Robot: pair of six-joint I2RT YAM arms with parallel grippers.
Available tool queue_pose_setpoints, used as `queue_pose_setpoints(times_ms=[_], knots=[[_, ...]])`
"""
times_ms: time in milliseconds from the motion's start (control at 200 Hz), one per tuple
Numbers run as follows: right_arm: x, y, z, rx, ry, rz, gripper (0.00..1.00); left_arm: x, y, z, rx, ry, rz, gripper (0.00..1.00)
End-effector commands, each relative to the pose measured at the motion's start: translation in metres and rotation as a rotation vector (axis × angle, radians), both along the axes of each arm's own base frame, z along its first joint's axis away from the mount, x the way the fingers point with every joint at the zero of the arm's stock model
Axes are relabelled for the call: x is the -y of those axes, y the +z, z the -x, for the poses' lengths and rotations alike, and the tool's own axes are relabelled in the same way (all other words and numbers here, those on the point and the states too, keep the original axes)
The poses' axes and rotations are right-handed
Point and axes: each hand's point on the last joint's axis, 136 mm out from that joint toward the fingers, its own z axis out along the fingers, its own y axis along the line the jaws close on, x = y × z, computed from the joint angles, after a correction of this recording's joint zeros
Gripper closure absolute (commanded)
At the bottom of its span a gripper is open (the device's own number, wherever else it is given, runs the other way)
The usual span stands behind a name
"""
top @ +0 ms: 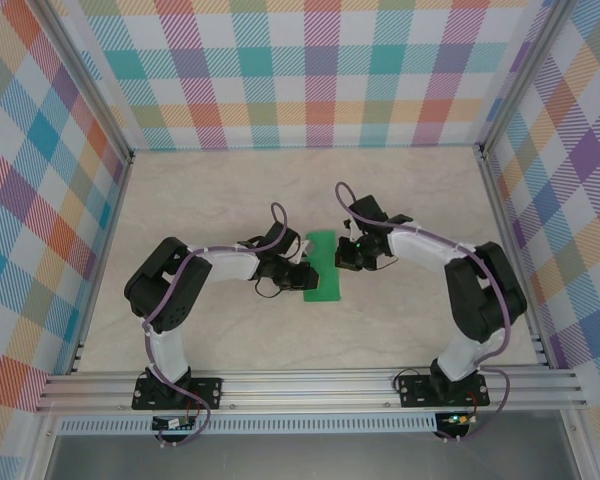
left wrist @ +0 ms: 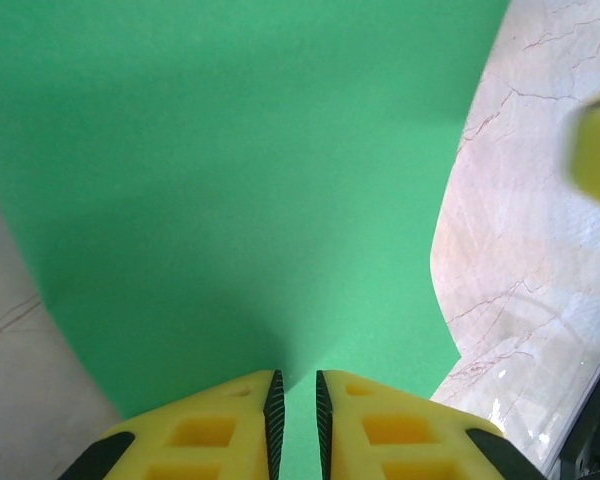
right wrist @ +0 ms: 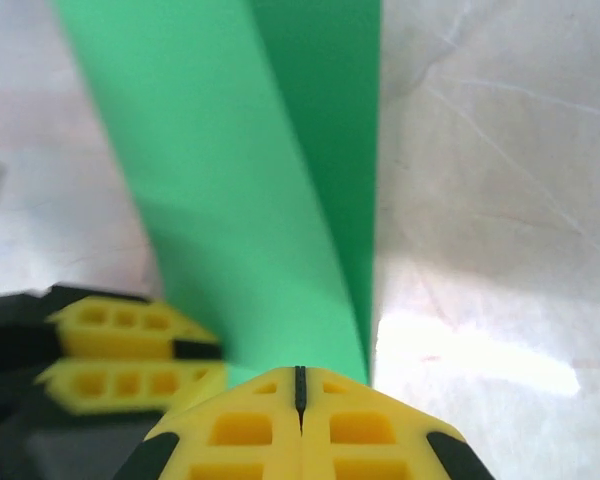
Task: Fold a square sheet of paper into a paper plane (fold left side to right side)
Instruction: Hold the square sheet of paper at the center of the table.
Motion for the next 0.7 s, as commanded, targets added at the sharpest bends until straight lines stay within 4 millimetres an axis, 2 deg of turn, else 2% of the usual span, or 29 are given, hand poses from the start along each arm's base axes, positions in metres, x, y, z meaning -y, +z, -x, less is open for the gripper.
queue_pose_setpoints(times_ms=[0,140,310,455,695], knots=[[-0.003,-0.004,0.033,-0.064,0.030,-0.046,0.98,-0.017,-0.024,0.014,-0.036,0.002,-0.097,0.80],[-0.014,-0.022,0.052,-0.123,0.027,-0.113,0.98,-0.016,-0.022,0.013,-0.031,0.001,-0.093,0.81],[-0.018,-0.037,0.051,-0.145,0.029,-0.091,0.99,-0.016,-0.020,0.013,-0.031,0.003,-0.092,0.81],[-0.007,-0.050,0.052,-0.161,0.012,-0.020,0.99,-0.017,-0.018,0.013,-0.022,0.000,-0.095,0.81],[0.010,-0.072,0.068,-0.225,0.015,0.079,0.99,-0.013,-0.005,0.010,-0.004,-0.009,-0.077,0.80]])
